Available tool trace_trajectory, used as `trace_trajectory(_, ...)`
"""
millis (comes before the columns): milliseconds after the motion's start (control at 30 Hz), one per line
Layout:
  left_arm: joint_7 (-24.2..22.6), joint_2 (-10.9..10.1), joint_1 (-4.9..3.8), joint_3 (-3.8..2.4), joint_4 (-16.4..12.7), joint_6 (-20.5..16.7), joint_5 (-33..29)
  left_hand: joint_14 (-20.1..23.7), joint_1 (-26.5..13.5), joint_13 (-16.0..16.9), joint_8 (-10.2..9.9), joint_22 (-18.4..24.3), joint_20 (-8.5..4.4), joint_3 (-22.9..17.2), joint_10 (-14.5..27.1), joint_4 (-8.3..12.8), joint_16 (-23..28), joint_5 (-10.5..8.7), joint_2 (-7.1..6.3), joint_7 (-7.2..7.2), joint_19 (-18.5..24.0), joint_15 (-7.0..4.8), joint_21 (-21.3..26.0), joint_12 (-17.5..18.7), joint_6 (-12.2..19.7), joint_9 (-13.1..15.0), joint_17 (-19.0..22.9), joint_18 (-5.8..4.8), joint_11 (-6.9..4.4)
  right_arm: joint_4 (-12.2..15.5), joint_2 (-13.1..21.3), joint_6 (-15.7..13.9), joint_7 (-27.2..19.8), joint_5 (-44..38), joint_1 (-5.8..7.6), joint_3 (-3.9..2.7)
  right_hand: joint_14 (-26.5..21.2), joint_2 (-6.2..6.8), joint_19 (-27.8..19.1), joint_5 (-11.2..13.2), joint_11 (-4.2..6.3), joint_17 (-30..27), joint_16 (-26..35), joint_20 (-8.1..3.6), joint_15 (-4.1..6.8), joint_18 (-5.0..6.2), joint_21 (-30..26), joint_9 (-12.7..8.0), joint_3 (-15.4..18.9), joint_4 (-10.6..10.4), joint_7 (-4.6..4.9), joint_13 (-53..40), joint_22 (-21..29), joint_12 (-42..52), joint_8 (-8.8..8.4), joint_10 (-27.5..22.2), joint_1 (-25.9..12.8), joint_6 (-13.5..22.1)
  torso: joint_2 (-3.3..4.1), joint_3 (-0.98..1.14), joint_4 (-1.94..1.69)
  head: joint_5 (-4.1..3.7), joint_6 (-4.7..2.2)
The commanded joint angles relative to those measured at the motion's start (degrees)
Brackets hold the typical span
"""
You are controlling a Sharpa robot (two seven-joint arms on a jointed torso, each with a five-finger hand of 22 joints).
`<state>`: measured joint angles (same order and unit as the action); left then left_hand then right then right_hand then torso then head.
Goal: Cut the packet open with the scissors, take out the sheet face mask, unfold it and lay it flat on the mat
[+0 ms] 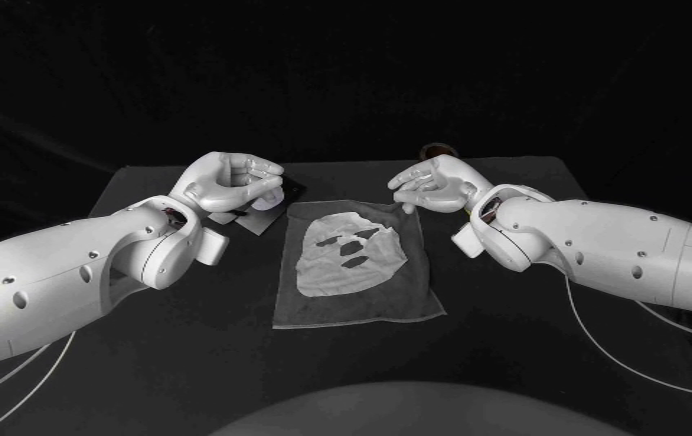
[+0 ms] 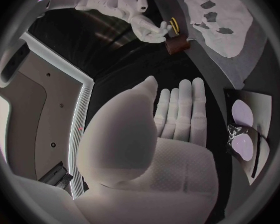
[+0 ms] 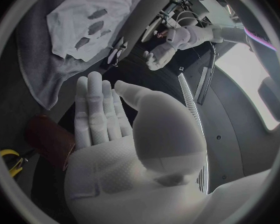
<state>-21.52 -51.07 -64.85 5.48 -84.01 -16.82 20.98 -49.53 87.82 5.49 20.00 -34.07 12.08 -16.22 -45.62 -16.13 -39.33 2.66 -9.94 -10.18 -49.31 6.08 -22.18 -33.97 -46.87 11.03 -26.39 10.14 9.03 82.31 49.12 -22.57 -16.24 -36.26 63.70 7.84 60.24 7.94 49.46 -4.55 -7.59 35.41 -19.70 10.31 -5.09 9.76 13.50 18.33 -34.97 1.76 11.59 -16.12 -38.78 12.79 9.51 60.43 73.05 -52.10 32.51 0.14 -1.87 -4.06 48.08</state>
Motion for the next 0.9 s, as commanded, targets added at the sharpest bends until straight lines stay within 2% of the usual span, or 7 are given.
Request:
trace_trajectory(33,-5.81,0.73,-0.01,-0.11,0.66,3.11,-14.28,3.71,-3.11,-1.94,-1.52,6.07,2.47,1.45,-0.45,-0.20,10.24,0.18,-0.11,0.82,4.27,2.32,8.18,5.99,0.63,-0.77,4.71,-0.55,1.60,-1.41,-0.66,1.90,-8.17,15.76,-0.02,-0.09,-2.60,0.65,-1.64,0.05,-1.05,-4.65,6.18,2.54,-1.62,0.17,-5.09,0.16,0.31,-1.21,0.33,5.12,5.17,-3.31,-0.51,0.27,-1.23,1.10,-0.52,-0.11,-0.12,0.48,-0.12)
trace_trajectory(133,-6.68,1.38,-0.01,-0.14,1.33,3.36,-17.78,6.66,-5.31,-2.01,-3.18,10.68,4.26,4.51,0.97,-0.22,17.24,0.01,0.65,1.47,6.47,3.65,13.73,11.12,1.73,-1.36,7.77,-0.40,1.48,-2.27,-1.28,2.52,-9.56,19.36,-0.04,-0.14,-2.85,1.01,-0.95,0.13,-1.49,-7.63,9.07,3.79,-2.26,0.82,-7.92,0.11,1.55,-2.02,0.62,8.53,9.10,-5.28,-1.07,0.26,-1.94,1.91,-0.84,-0.20,-0.12,0.68,-0.31)
trace_trajectory(267,-7.92,2.55,0.00,-0.18,2.94,2.43,-20.78,17.36,-7.72,-1.94,-5.80,15.14,4.59,11.05,4.86,-0.50,26.79,0.11,2.27,3.00,11.10,5.82,18.67,17.85,4.79,-2.16,13.55,-3.17,-1.24,-3.23,-2.34,3.27,-11.20,23.17,-0.17,-0.23,-4.14,0.95,-0.93,0.45,-2.31,-11.07,12.10,4.63,-3.14,0.77,-9.96,-0.24,5.76,-4.64,1.01,11.38,13.58,-7.26,-1.86,-0.80,-4.31,2.87,-1.59,-0.70,0.01,0.41,-0.62)
trace_trajectory(400,-8.99,3.29,-0.06,-0.53,4.47,0.77,-22.40,23.16,-8.92,-2.02,-7.59,17.77,4.59,14.66,7.13,-0.64,30.66,0.09,3.54,3.18,14.97,5.60,18.80,21.62,8.06,-2.85,16.37,-4.96,-2.31,-4.30,-3.54,3.86,-12.19,25.18,-0.25,-0.33,-5.30,-0.31,-1.88,0.79,-3.04,-14.39,14.44,5.29,-3.95,0.69,-10.00,-0.94,10.46,-7.87,1.46,12.50,18.07,-8.97,-2.77,-2.26,-6.10,4.03,-2.56,-1.04,0.21,0.41,-0.81)
trace_trajectory(600,-9.84,5.45,-0.35,-1.11,8.00,-2.00,-23.90,25.44,-10.00,-2.59,-8.56,19.61,4.53,16.64,14.14,-0.70,32.55,0.10,4.37,3.40,16.86,4.72,18.77,26.84,9.62,-3.13,17.77,-5.88,-3.78,-6.52,-5.47,4.21,-13.08,26.93,-0.28,-0.61,-9.40,-3.27,-5.89,0.46,-4.94,-18.67,16.03,6.20,-5.71,0.05,-9.90,-3.61,16.02,-12.57,0.57,12.53,23.72,-9.26,-4.87,-7.37,-7.42,9.55,-3.83,-0.56,-0.10,0.79,-1.61)
trace_trajectory(867,-10.92,8.03,-0.39,-1.30,10.41,-3.51,-24.94,27.65,-10.08,-2.77,-9.79,20.91,4.56,16.57,17.28,-0.72,33.95,0.11,4.49,3.84,18.33,4.87,18.87,29.45,12.01,-3.61,18.85,-6.26,-4.33,-9.57,-7.40,5.09,-13.22,27.92,-0.53,-0.75,-11.39,-4.63,-7.64,-0.48,-5.48,-21.12,16.07,6.26,-6.36,-0.57,-9.95,-5.86,18.74,-13.74,1.75,12.55,26.65,-9.31,-6.08,-9.39,-6.29,14.56,-4.30,-0.33,-0.18,0.88,-3.27)
trace_trajectory(900,-8.48,7.58,-0.35,-1.24,10.14,-2.02,-23.15,49.53,-33.22,-5.49,-20.00,34.07,-12.08,16.22,45.62,16.13,39.33,-2.66,9.94,10.18,49.31,-6.08,22.18,33.97,46.87,-11.03,26.39,-10.14,-9.03,-9.03,-7.23,3.51,-11.77,25.98,-0.44,-0.71,-60.24,-7.94,-49.46,4.55,7.59,-35.41,19.70,-10.31,5.09,-9.76,-13.50,-18.33,34.97,-1.76,-11.59,16.12,38.78,-12.79,-9.51,-60.43,-26.28,52.10,-3.98,-0.52,-0.11,0.86,-2.59)
